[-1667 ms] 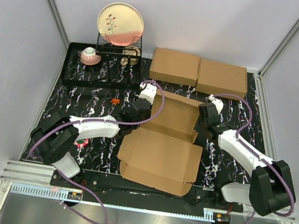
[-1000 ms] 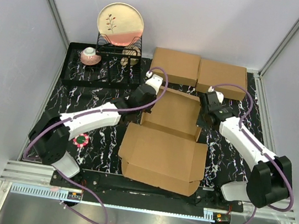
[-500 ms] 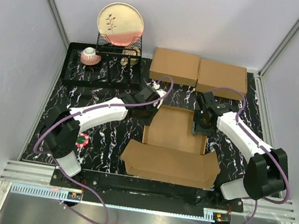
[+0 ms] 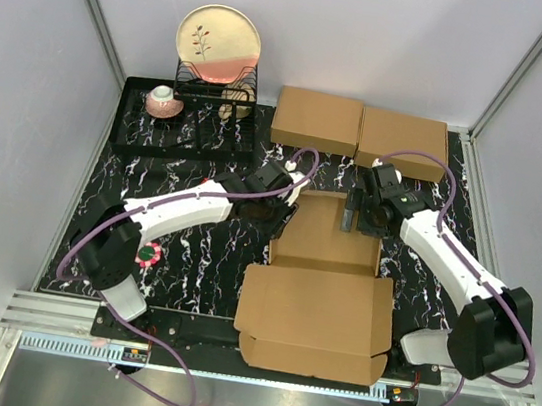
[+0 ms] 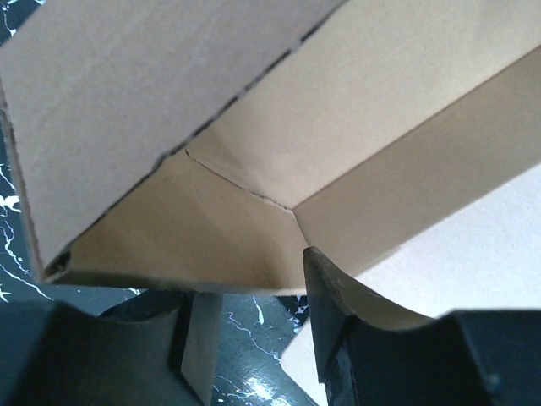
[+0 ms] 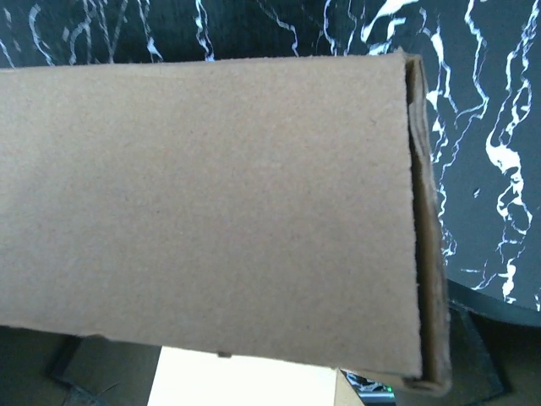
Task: Fold the paper box
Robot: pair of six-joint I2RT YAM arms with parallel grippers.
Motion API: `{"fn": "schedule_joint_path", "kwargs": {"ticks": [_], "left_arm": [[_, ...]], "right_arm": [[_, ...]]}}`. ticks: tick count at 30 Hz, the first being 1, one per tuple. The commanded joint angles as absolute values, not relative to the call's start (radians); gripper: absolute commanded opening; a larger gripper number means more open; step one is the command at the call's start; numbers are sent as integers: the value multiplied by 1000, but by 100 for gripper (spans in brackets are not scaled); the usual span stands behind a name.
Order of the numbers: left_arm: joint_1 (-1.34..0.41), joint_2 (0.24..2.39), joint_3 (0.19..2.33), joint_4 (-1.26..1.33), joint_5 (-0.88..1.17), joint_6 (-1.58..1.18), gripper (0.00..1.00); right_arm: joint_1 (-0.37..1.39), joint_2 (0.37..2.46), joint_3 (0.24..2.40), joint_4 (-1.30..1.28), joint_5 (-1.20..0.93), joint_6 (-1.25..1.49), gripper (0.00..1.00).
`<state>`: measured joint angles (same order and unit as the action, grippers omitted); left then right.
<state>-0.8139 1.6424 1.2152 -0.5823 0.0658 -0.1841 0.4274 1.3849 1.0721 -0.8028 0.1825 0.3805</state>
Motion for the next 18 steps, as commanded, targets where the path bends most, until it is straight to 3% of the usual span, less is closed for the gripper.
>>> {"fn": "schedule_joint_path", "kwargs": {"ticks": [1, 12, 18], "left_arm": [[-816, 1588, 1247, -545, 77, -181, 45], [-782, 1586, 1224, -499, 87, -201, 47], [-770, 1490, 1167, -410, 34, -227, 61]], "right_arm": [[445, 1324, 1068, -713, 239, 405, 96], [443, 1368, 1058, -690, 290, 420, 100], [443, 1284, 1074, -683, 366, 428, 100]]}}
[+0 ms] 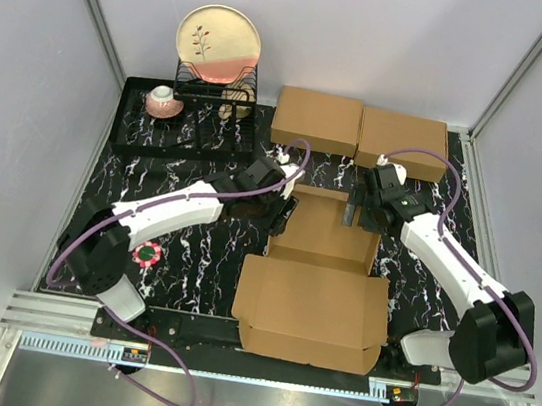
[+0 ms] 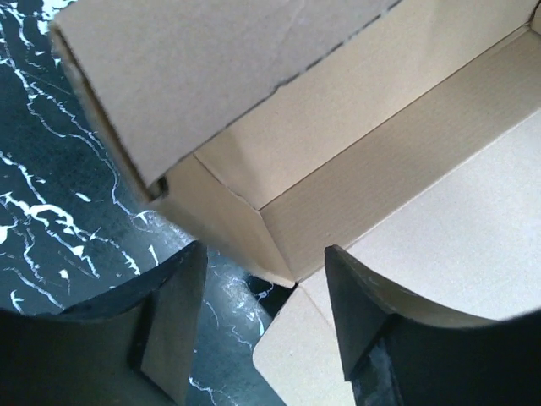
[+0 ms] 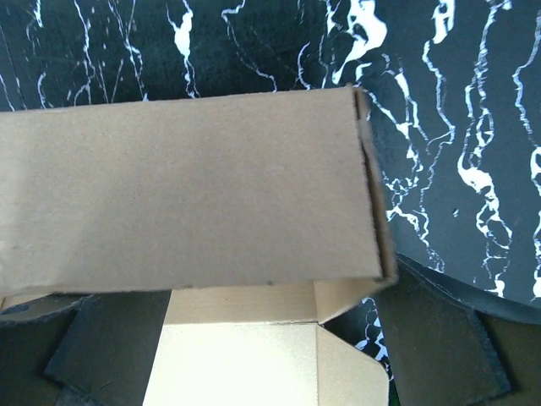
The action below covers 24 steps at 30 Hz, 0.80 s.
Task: Fold the paper box
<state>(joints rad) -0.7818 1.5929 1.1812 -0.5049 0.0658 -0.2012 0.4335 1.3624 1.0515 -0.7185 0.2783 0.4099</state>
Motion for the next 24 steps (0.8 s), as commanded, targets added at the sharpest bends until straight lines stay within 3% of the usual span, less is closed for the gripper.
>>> {"fn": "schedule_joint_path", "kwargs": {"ticks": [1, 14, 24], "left_arm": [[-769, 1479, 1172, -408, 31, -229, 63], [-749, 1379, 1169, -423, 29, -215, 67], [-721, 1523, 1176, -368, 6, -248, 65]], "right_arm": [[443, 1276, 1083, -696, 373, 423, 100], [443, 1250, 1141, -746, 405, 406, 100], [413, 1385, 1106, -626, 384, 428, 95]]}}
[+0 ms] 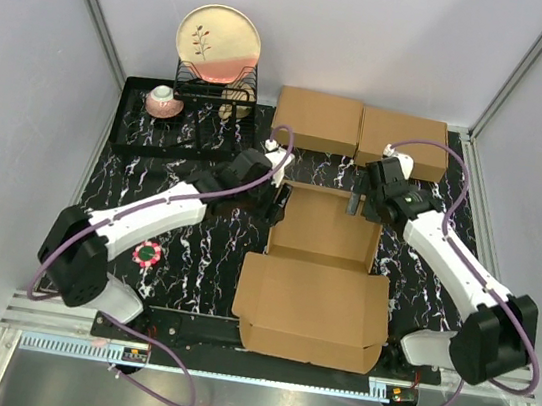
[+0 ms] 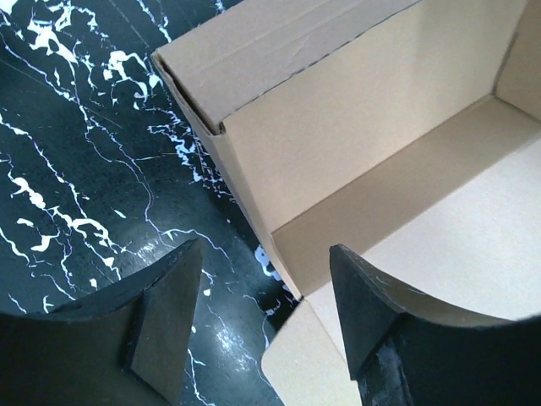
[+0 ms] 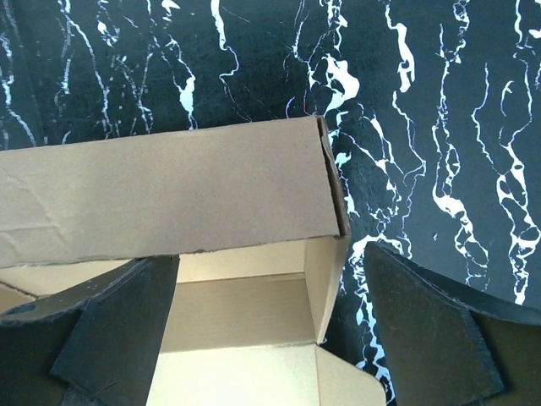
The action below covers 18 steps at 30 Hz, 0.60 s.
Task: Fold the paper box
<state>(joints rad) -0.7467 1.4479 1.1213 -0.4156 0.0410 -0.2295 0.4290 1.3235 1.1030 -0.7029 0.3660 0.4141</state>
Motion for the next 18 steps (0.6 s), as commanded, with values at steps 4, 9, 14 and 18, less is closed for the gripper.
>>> {"fn": "schedule_joint_path", "kwargs": {"ticks": [4, 9, 14, 18], "left_arm": [[-687, 1611, 1255, -393, 9, -244, 64], [-650, 1699, 1351, -428, 2, -216, 63], [-623, 1701, 1361, -439, 28, -212, 63], [-624, 1678, 1315, -434, 58, -227, 63]], "right_arm": [[397, 1474, 1170, -626, 379, 425, 96], [379, 1525, 1242, -629, 379, 408, 98], [376, 1517, 1290, -652, 391, 393, 99], [377, 1462, 1247, -647, 380, 422, 99]]}}
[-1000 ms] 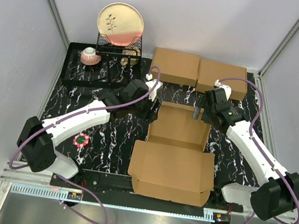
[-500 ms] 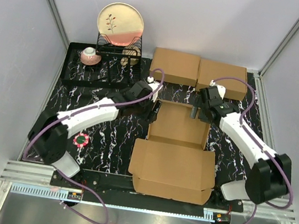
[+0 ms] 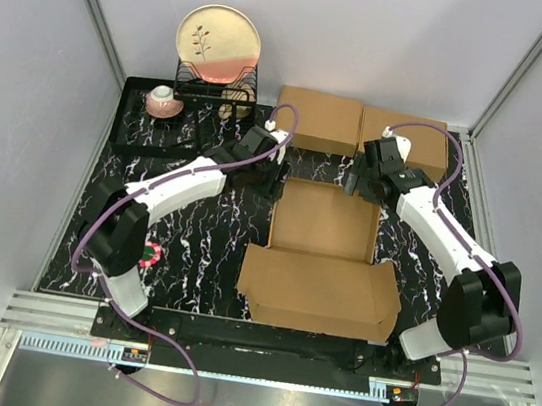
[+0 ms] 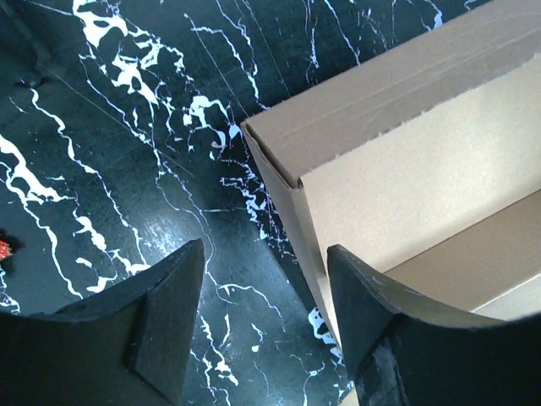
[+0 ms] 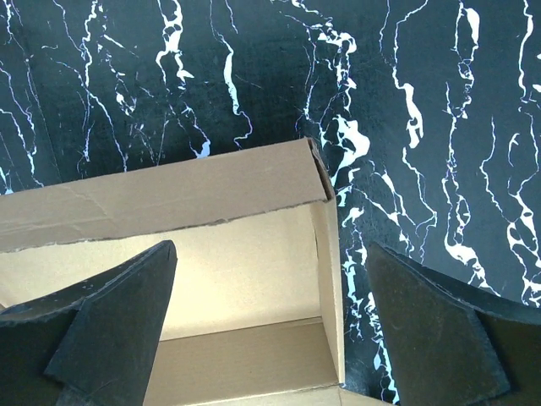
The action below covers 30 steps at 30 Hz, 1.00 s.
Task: Fold the paper box
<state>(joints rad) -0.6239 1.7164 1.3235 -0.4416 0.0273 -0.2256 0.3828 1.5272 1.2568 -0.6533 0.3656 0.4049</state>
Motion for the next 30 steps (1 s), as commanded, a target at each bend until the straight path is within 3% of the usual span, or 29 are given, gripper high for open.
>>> {"fn": "schedule_joint_path", "kwargs": {"ticks": [1, 8, 18, 22, 30], "left_arm": [[-623, 1669, 1304, -431, 60, -235, 63], [-606, 1539, 1246, -319, 57, -276, 64], [-577, 1611, 1419, -365, 72, -271, 65], [-575, 1546, 1321, -293, 92, -297, 65], [-569, 1497, 1244, -276, 81, -314, 65]], "right_arm": [[377, 1447, 1226, -646, 383, 428, 99], [318, 1335, 1120, -595, 382, 457, 100], [259, 1416, 1149, -574, 264, 494, 99], [259, 1419, 1149, -560, 262, 482, 99], [256, 1682, 1264, -560, 219, 479, 99]]}}
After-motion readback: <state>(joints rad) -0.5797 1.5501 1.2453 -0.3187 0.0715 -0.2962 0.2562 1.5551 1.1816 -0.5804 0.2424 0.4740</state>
